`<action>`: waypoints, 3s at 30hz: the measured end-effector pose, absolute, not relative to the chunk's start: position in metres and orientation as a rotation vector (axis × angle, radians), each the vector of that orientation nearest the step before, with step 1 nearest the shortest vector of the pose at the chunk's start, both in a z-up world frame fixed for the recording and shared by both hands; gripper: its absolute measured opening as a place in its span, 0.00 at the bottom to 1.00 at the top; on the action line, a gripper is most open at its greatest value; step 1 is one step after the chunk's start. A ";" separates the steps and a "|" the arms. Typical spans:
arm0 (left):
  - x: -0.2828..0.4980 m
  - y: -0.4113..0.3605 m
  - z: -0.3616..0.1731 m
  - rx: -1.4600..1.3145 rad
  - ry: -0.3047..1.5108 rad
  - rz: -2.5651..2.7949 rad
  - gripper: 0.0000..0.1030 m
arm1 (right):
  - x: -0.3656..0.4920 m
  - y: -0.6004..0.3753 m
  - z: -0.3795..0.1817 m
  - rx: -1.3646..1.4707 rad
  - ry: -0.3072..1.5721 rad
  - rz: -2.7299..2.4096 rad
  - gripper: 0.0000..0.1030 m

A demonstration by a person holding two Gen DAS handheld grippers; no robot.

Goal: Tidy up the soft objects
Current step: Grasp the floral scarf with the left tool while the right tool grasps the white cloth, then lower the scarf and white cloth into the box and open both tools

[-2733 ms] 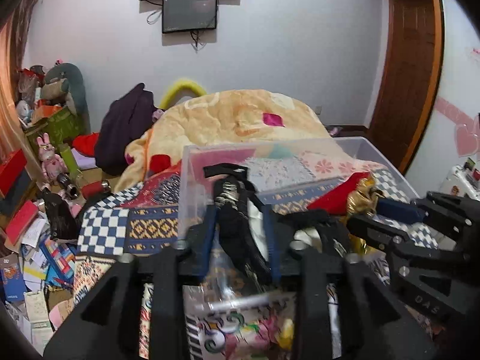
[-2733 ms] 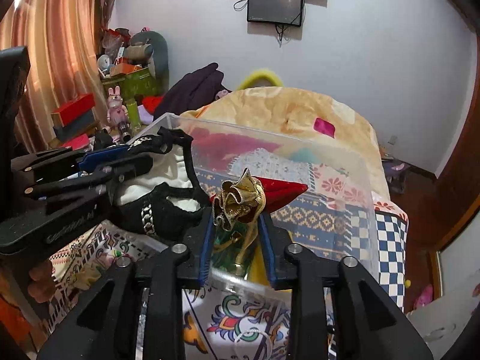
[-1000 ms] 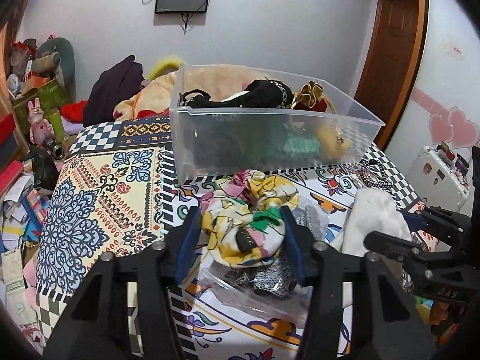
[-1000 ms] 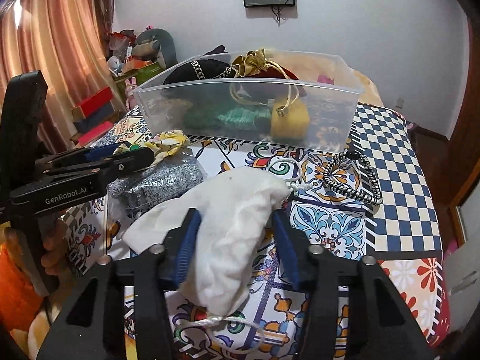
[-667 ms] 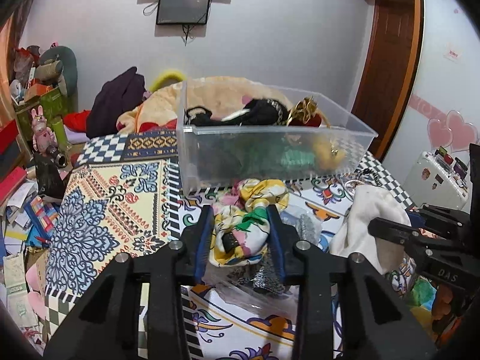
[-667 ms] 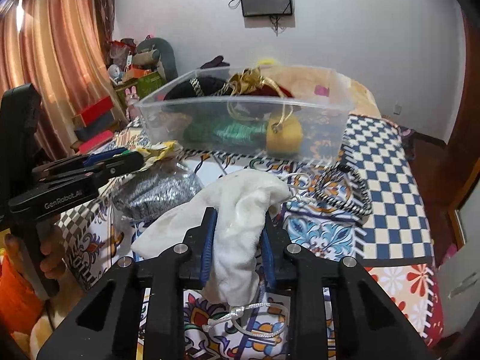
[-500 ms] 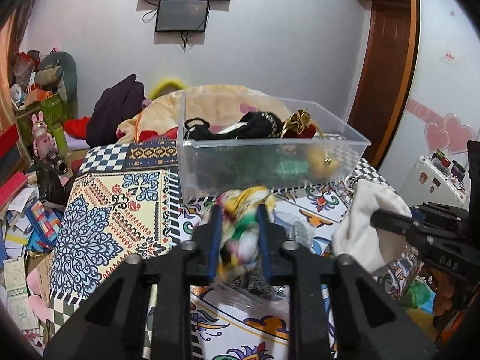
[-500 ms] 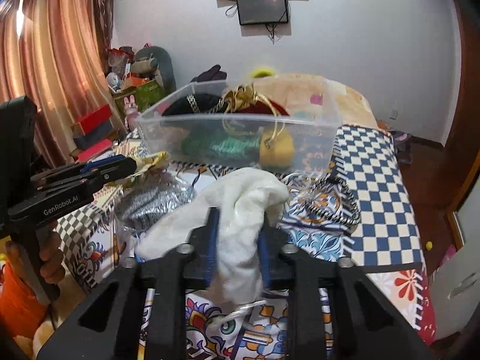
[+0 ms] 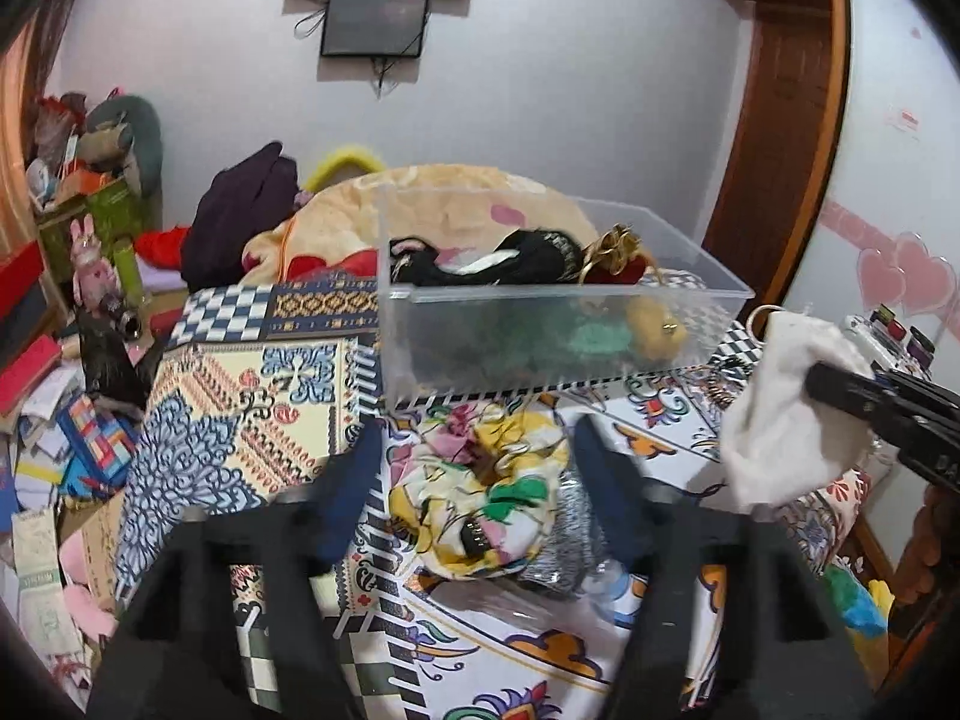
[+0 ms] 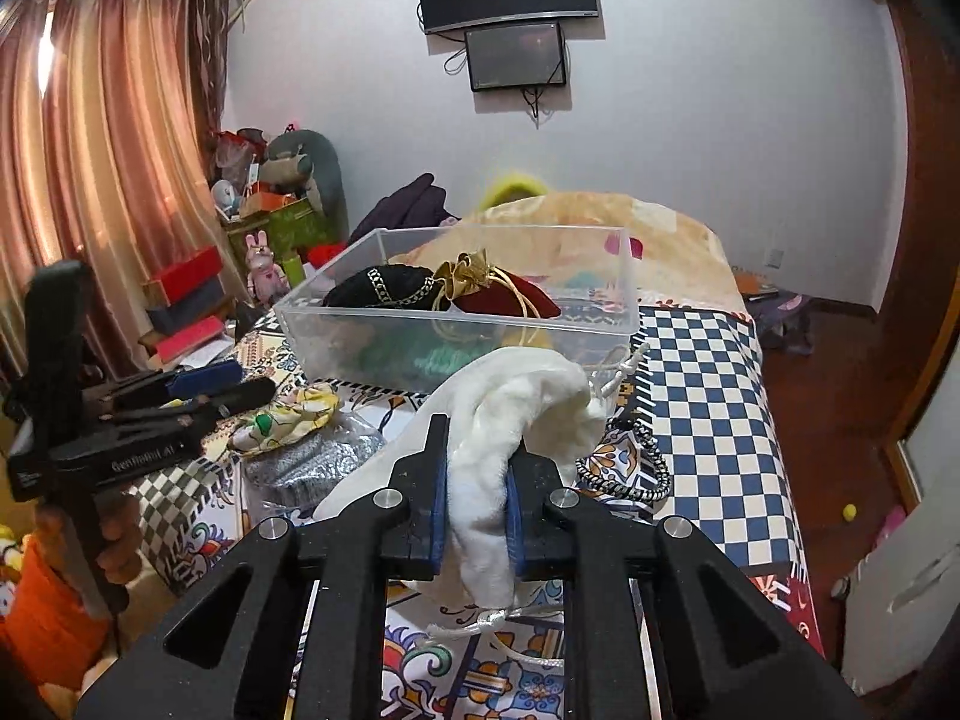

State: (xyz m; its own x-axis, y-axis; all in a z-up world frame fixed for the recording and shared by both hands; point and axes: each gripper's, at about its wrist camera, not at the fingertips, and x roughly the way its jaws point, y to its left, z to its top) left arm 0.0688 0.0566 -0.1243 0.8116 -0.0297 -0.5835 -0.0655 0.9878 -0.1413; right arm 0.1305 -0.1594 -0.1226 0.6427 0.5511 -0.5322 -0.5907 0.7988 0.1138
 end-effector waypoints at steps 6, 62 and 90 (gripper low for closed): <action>0.083 0.058 -0.147 -0.187 0.721 0.001 0.67 | 0.134 -0.158 -0.127 -0.068 0.599 0.651 0.13; 0.196 0.050 -0.091 -0.030 0.636 0.075 0.16 | 0.262 -0.098 -0.094 -0.104 0.585 0.546 0.13; 0.147 0.038 -0.063 -0.044 0.549 0.005 0.55 | 0.217 -0.124 -0.087 -0.232 0.605 0.599 0.58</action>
